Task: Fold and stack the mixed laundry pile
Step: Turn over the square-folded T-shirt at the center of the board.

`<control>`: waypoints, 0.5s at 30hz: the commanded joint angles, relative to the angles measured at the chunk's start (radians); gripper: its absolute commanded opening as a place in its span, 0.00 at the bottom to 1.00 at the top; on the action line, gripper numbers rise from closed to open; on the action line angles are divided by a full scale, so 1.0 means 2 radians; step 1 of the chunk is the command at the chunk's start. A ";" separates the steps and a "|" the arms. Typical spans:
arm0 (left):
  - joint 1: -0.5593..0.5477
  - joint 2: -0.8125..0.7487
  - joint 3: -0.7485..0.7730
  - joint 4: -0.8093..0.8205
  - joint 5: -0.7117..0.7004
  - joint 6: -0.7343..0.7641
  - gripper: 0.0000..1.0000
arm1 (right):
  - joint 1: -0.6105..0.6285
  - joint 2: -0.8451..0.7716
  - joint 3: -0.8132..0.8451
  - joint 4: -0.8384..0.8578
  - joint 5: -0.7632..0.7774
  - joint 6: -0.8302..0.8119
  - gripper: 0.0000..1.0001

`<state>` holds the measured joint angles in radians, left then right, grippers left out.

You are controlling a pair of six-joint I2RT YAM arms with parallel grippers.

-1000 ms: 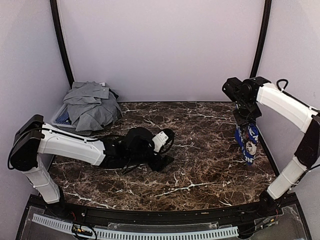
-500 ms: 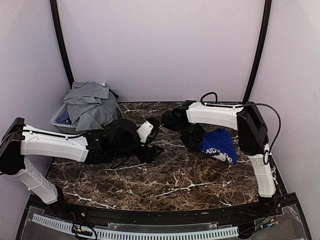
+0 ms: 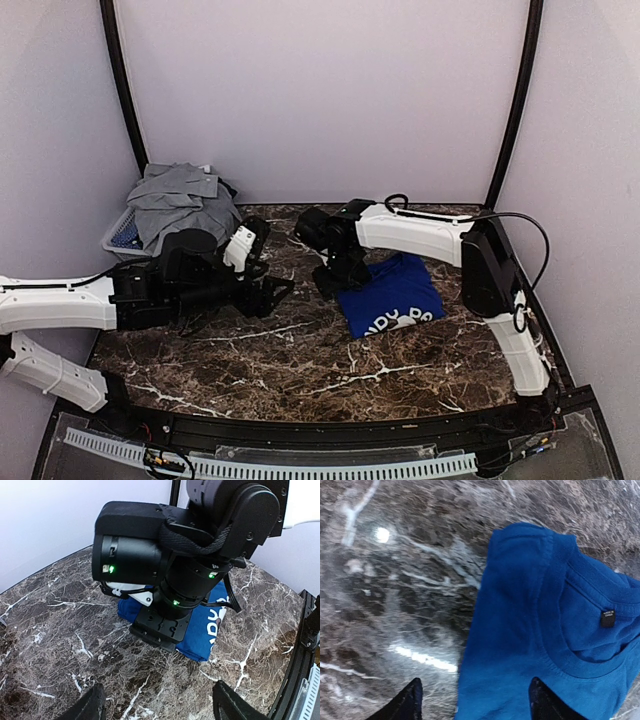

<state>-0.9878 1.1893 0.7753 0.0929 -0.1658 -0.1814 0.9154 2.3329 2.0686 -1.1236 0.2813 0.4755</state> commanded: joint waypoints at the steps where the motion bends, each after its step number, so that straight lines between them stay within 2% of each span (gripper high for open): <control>1: 0.011 -0.029 -0.001 -0.016 0.003 -0.034 0.73 | -0.011 -0.090 -0.032 0.111 -0.102 -0.024 0.79; 4: 0.016 -0.009 0.015 -0.024 0.011 -0.043 0.72 | -0.038 -0.156 -0.085 0.161 -0.160 -0.034 0.83; 8: 0.023 0.059 0.077 -0.041 0.037 -0.055 0.71 | -0.113 -0.250 -0.210 0.226 -0.214 -0.029 0.82; 12: 0.027 0.161 0.165 -0.068 0.099 -0.066 0.65 | -0.193 -0.311 -0.315 0.269 -0.260 -0.037 0.76; 15: 0.027 0.247 0.219 -0.078 0.146 -0.077 0.62 | -0.220 -0.325 -0.353 0.284 -0.279 -0.046 0.74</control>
<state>-0.9375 1.5387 1.0969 -0.0010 -0.0235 -0.2962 0.5079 1.6936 1.4654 -0.6388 -0.1635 0.4137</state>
